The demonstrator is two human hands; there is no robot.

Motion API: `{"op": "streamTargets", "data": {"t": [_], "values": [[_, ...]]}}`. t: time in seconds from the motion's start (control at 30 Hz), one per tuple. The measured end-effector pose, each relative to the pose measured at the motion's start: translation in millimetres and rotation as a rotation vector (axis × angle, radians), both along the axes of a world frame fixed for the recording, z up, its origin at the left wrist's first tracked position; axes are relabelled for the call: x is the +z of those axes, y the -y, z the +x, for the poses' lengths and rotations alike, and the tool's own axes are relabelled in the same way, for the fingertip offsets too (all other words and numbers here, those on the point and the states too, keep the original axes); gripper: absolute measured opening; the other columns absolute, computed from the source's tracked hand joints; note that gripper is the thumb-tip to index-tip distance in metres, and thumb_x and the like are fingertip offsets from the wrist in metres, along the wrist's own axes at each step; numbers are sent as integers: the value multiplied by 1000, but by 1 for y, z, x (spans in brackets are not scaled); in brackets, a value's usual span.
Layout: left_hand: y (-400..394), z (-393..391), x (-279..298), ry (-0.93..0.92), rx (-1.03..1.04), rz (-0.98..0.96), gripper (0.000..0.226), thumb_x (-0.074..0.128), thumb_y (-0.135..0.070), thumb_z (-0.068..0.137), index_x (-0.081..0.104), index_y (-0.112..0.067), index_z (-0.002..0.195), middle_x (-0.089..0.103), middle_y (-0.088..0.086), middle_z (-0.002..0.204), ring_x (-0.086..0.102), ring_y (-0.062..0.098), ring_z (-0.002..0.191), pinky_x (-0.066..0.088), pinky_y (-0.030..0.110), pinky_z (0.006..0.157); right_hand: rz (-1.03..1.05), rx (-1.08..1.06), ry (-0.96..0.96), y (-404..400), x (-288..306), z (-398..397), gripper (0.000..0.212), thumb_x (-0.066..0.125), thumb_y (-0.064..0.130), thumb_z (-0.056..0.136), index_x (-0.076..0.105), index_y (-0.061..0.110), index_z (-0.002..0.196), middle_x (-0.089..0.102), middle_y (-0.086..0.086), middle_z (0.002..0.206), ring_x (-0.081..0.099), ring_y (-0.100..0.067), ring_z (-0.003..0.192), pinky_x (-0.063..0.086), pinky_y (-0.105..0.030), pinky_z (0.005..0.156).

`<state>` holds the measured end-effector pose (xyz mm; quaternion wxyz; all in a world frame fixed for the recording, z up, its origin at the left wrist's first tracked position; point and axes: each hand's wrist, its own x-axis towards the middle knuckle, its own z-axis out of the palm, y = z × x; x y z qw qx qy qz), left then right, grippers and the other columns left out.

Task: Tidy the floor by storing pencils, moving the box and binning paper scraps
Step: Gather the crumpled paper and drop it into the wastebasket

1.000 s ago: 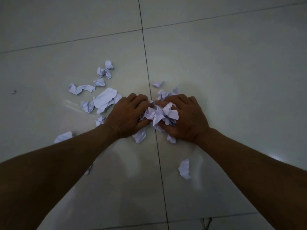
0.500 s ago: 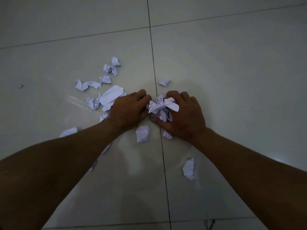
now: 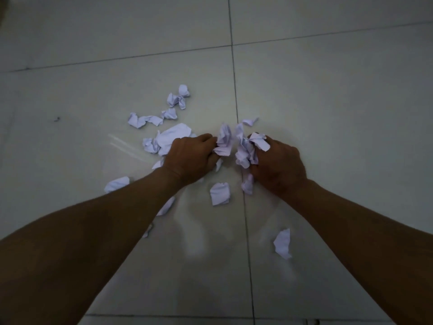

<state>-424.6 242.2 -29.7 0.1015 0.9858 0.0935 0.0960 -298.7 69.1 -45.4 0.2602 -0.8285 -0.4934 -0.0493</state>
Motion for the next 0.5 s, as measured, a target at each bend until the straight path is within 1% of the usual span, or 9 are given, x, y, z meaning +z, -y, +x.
{"op": "streamTargets", "data": {"t": [0.03,0.13,0.17,0.23,0.3,0.37,0.4,0.43,0.5], "values": [[1,0,2,-10,10,-7,39,43,-33,88,68,-4,81,67,16,76,61,42,57,39,35,47,8,-10,7,-2,2,0,45,82,9,61,70,3,104,71,-21,92,68,-43,69,56,-45,52],[-6,2,12,7,52,-31,22,60,-22,86,63,-3,73,64,18,70,60,43,56,39,35,47,25,-41,7,-19,7,-7,44,81,12,67,68,2,108,70,-22,88,66,-44,67,54,-42,52],[-8,4,17,13,65,-45,21,62,-20,85,61,-3,72,63,19,69,59,43,57,38,36,48,33,-53,0,-24,10,-9,43,80,13,69,68,1,108,69,-22,86,66,-44,66,53,-42,52],[-12,5,26,30,69,-51,27,55,-23,88,60,-3,71,62,19,68,59,43,57,38,36,48,50,-72,1,-32,17,-12,41,81,15,71,68,1,107,69,-22,82,65,-43,63,52,-41,51],[-16,5,37,56,45,-40,32,47,-27,87,58,-4,68,61,17,64,58,41,52,36,32,46,52,-75,10,-34,22,-13,38,80,13,72,68,1,106,68,-22,80,65,-44,62,51,-39,50],[-20,3,52,57,30,-3,29,53,-23,86,57,-4,65,60,16,61,57,40,48,31,29,46,43,-76,12,-35,32,-13,36,76,12,74,67,2,107,68,-23,81,65,-44,63,51,-39,52],[-23,1,61,45,38,9,27,57,-21,86,56,-4,65,60,16,60,57,40,48,31,29,46,29,-78,7,-36,39,-14,35,75,13,75,67,2,107,68,-23,82,64,-45,65,51,-40,53],[-25,-1,71,31,50,10,26,58,-21,86,57,-4,66,60,17,62,57,41,49,34,31,47,14,-83,3,-35,47,-14,34,74,15,76,66,3,107,68,-23,83,64,-45,66,51,-41,54],[-28,-7,93,6,74,10,30,53,-25,89,57,-2,70,62,19,67,59,44,56,40,37,50,3,-98,-10,-32,68,-16,34,74,15,76,66,5,107,67,-21,84,64,-46,66,50,-40,54]]}}
